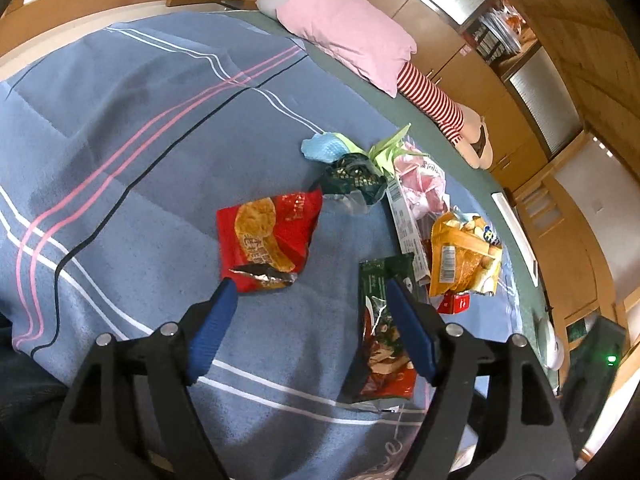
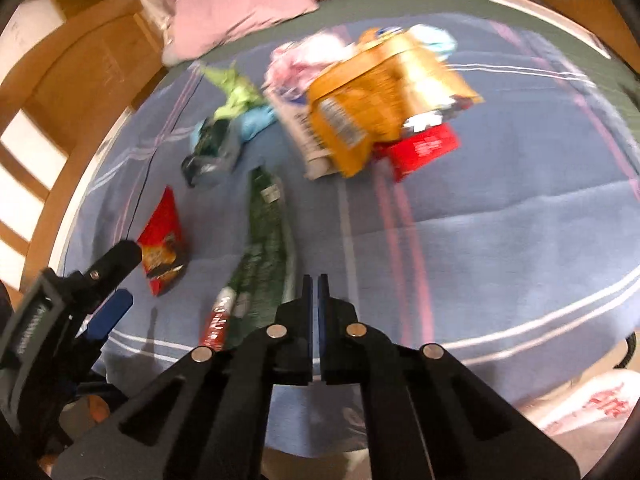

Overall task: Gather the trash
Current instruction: 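Grasp the red wrapper with the left tool while the right lifts the green bag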

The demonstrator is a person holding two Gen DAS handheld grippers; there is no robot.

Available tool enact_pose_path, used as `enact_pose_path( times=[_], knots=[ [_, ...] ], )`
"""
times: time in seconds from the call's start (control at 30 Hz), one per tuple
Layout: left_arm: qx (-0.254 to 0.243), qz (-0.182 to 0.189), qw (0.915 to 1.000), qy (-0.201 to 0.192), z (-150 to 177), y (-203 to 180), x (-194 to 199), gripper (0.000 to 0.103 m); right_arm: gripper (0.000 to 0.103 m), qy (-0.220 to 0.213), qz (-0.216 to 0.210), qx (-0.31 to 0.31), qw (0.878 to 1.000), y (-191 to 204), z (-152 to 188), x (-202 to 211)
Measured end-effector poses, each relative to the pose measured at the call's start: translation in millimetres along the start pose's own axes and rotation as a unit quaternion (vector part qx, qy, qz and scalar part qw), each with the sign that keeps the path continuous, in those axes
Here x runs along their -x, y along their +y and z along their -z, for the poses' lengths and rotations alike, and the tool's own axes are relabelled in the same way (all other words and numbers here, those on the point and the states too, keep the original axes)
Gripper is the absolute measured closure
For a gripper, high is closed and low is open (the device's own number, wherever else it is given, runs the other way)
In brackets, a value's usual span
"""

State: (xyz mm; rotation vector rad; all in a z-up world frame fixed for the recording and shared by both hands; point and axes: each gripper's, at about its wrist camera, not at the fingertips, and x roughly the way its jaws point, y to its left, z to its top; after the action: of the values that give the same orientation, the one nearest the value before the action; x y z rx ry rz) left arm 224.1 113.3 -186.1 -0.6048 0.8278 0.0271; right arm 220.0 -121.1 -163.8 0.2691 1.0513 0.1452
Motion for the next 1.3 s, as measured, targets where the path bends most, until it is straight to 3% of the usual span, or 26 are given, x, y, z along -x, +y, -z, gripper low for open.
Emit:
enact_pose_path(
  times=[0.37,0.57,0.63,0.67,0.7,0.73,0.93,0.97,1.0,1.1,1.3],
  knots=[
    [-0.018,-0.017,0.9996,-0.009,3,-3,3,0.025,0.1,-0.02,0.003,-0.038,0.999,-31,1,22],
    [-0.014,-0.048,0.9973,-0.054,-1,1,17,0.025,0.097,-0.001,-0.032,-0.032,0.999,-16,0,14],
    [-0.021,-0.058,0.9957,-0.069,-2,-1,21,0.022,0.072,0.007,-0.036,-0.025,0.999,-6,-3,6],
    [-0.022,-0.06,0.9953,-0.073,-2,0,22,0.021,0.041,0.012,-0.032,-0.018,0.999,1,-5,1],
    [-0.023,-0.062,0.995,-0.075,-3,0,23,0.02,0.023,0.012,-0.027,-0.015,0.999,5,-7,-4],
    [-0.024,-0.066,0.9945,-0.078,-3,1,24,0.02,0.022,0.007,-0.02,-0.013,1.0,10,-8,-10],
    [-0.008,-0.072,0.9946,-0.074,-6,6,25,0.018,0.027,0.038,-0.007,0.009,0.999,33,-9,-41],
    [-0.006,-0.071,0.9948,-0.073,-6,7,25,0.018,0.041,0.037,0.001,0.022,0.999,37,-8,-42],
    [-0.006,-0.071,0.9948,-0.072,-6,7,25,0.018,0.062,0.039,0.002,0.031,0.999,40,-7,-44],
    [-0.006,-0.073,0.9948,-0.071,-6,7,25,0.018,0.086,0.041,-0.007,0.04,0.998,43,-4,-43],
    [0.017,-0.063,0.9962,-0.058,-8,16,22,0.018,0.089,-0.006,0.015,0.032,0.999,26,-7,-9]
  ],
)
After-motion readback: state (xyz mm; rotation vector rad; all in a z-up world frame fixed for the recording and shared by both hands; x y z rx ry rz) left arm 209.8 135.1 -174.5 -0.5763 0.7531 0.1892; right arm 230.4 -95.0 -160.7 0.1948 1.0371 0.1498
